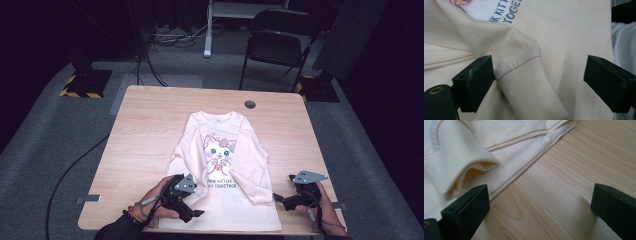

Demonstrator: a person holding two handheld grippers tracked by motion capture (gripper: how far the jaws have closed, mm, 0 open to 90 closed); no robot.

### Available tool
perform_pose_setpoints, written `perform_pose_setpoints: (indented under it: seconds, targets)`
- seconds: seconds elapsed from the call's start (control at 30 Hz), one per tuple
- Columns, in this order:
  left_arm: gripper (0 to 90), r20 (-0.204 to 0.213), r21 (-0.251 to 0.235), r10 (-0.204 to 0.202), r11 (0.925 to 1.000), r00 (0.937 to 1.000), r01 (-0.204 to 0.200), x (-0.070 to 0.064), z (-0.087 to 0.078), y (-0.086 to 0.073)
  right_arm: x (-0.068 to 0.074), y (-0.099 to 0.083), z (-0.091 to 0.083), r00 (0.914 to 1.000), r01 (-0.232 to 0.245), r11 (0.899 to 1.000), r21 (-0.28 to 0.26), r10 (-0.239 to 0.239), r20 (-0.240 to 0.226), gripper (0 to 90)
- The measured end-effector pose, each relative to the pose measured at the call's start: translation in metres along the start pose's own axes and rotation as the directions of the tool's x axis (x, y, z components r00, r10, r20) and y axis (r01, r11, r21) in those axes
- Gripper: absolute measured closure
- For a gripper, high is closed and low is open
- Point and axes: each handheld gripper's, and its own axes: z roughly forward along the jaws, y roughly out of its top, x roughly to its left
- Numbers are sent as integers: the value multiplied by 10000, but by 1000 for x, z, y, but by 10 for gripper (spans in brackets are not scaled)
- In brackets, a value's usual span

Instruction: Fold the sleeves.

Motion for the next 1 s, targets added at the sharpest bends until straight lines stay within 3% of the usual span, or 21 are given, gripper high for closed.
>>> perform_pose_setpoints:
  seconds: [0.2, 0.23, 0.3, 0.37, 0.5, 0.77, 0.87, 1.0]
  targets:
    - [96, 131, -774, 344, 9964, 9993, -333, -12, -8, 9, 0, 0, 0, 10000, 0, 10000, 1, 0, 1, 19]
    - [96, 247, -842, 430, 9956, 9988, -408, -13, -9, 10, 0, 0, 0, 10000, 2, 10000, 0, -2, 0, 19]
    - [92, 81, -837, 623, 9946, 9980, -614, -16, -11, 12, 0, 0, 0, 10000, 3, 10000, -1, -3, 1, 19]
    - [92, 104, -910, 604, 9941, 9981, -593, -17, -13, 13, 0, 0, 0, 10000, 1, 10000, 0, -1, 1, 19]
    - [85, -456, -716, 987, 9922, 9941, -1018, -17, -18, 15, 0, 0, 0, 10000, 1, 10000, 0, -1, 1, 19]
    - [81, -1130, -566, 880, 9939, 9897, -949, -9, -28, 12, 0, 0, 0, 10000, 1, 10000, 1, -1, 1, 19]
    - [75, -1526, -345, 1005, 9937, 9832, -1070, -5, -32, 11, 0, 0, 0, 10000, 1, 10000, 1, -1, 0, 19]
    - [73, -1987, -335, 683, 9965, 9777, -764, 5, -40, 3, 0, 0, 0, 10000, 0, 10000, 1, 0, 1, 19]
